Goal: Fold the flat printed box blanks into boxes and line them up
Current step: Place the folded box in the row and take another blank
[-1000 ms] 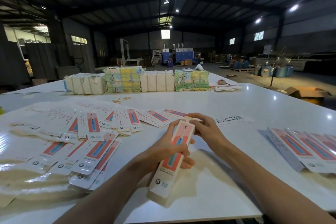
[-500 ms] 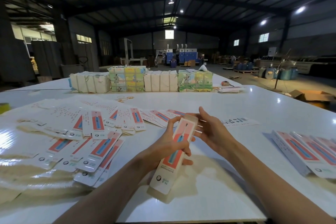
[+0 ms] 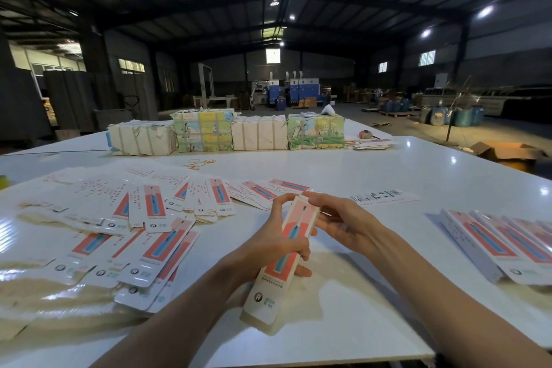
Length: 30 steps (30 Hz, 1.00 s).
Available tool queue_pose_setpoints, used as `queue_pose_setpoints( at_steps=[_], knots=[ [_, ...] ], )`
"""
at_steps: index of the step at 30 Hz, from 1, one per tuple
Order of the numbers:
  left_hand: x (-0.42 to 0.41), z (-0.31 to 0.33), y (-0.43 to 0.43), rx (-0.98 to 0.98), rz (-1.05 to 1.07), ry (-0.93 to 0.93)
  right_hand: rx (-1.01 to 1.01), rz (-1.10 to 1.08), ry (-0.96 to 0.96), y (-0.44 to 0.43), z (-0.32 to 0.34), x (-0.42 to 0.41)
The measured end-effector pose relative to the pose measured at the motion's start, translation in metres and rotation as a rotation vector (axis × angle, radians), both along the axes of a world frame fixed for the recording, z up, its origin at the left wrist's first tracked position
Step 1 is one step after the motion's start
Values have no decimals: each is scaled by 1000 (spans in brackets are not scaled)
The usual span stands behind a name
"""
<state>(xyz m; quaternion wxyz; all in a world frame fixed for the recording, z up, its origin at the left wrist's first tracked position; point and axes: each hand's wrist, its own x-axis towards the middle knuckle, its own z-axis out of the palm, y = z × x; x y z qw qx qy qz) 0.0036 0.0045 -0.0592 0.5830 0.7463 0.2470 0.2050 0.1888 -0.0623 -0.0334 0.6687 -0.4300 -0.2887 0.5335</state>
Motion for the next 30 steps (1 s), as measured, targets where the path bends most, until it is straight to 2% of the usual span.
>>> queue_pose_setpoints(
  at_steps=[9,21,25,30],
  knots=[
    [-7,-1,-1,90,-41,33,-22,7,-3,-3,0,3],
    [-3,-2,-5,243,17,123,-63,-68,-173,-5,0,0],
    [-4,0,-6,217,46,64,19,-51,-294,-5,0,-3],
    [-8,2,-5,133,76,-65,162,91,-369,-5,1,-9]
  ],
)
